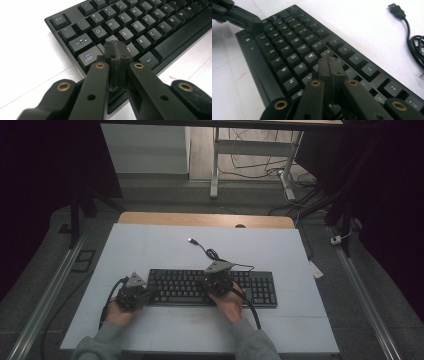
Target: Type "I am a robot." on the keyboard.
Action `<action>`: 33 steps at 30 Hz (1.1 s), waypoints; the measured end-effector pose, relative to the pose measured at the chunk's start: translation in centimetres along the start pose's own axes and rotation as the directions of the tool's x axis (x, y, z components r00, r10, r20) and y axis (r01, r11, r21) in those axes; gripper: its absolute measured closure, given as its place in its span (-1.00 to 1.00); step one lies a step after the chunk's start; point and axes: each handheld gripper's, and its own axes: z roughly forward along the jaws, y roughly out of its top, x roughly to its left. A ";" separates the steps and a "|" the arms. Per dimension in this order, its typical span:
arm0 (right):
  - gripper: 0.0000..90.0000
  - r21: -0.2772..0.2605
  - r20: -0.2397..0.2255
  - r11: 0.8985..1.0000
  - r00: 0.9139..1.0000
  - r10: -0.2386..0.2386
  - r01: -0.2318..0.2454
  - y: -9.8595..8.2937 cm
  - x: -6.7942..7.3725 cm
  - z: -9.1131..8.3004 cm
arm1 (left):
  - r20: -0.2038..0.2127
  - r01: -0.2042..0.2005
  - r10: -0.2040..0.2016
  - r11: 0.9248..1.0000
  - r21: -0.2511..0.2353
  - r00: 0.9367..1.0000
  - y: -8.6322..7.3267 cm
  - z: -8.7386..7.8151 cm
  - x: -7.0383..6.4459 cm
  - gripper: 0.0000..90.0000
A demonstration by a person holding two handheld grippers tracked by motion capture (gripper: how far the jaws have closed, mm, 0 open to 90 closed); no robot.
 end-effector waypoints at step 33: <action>0.99 -0.008 0.028 1.000 1.000 -0.003 0.003 0.6 0.2 0.2 | -0.006 -0.006 0.006 1.000 -0.011 1.000 0.0 -0.1 -0.1 0.97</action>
